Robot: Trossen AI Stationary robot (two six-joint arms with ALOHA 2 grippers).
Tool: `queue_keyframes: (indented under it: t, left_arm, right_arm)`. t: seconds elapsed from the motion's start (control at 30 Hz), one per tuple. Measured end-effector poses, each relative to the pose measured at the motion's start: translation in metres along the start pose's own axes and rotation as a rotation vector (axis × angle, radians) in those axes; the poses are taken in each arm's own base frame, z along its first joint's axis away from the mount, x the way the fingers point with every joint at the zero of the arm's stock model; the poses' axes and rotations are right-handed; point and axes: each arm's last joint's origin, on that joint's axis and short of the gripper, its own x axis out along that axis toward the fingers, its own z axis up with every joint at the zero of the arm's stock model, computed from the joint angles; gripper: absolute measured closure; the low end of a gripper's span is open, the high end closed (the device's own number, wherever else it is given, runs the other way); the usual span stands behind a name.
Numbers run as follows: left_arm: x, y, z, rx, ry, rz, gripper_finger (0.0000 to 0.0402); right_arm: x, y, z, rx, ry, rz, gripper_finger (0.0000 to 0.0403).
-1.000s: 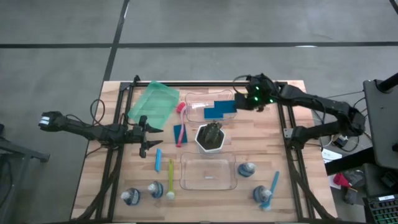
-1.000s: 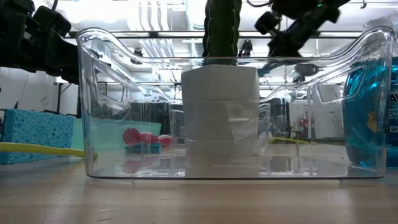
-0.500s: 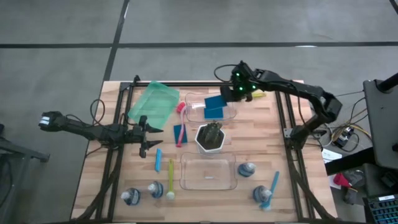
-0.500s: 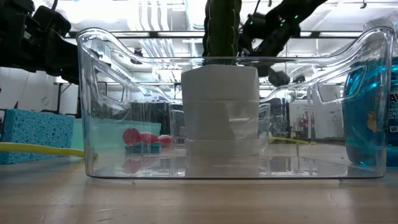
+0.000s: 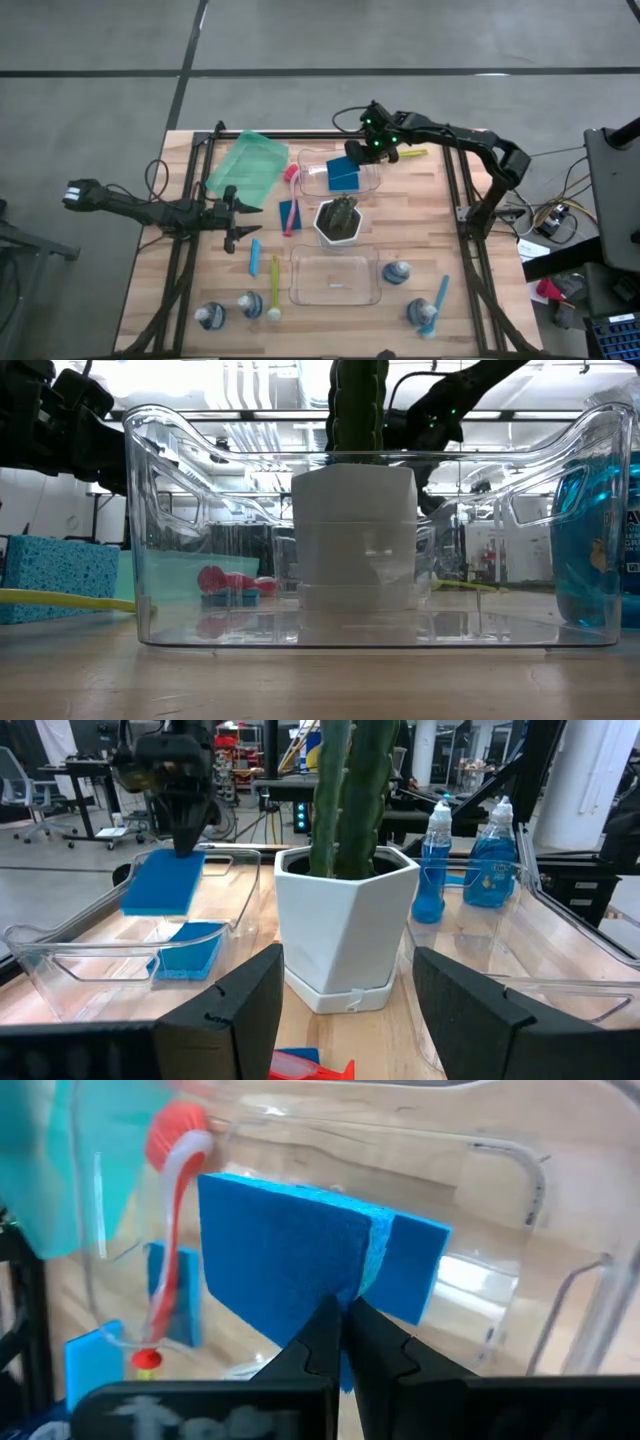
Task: Pick & Place Kitchen Sink Supplies
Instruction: Put the blue sponge wipe into the top transparent bin
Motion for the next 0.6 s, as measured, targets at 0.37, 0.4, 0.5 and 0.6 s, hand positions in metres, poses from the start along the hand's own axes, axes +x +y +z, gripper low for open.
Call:
queue_keyframes:
  t: [0.37,0.4,0.5,0.6]
  left_arm:
    - [0.0,0.0,0.0,0.0,0.0,0.0,0.0184]
    - [0.0,0.0,0.0,0.0,0.0,0.0,0.0184]
    - [0.0,0.0,0.0,0.0,0.0,0.0,0.0184]
    - [0.0,0.0,0.0,0.0,0.0,0.0,0.0184]
  right_arm:
    - [0.003,0.002,-0.007,0.03,0.002,-0.042,0.0394]
    - [0.003,0.003,-0.008,0.028,0.005,-0.042,0.0394]
    - [0.005,0.005,-0.012,0.029,-0.006,-0.055,0.0394]
    - [0.006,0.007,-0.014,0.035,-0.006,-0.059,0.0394]
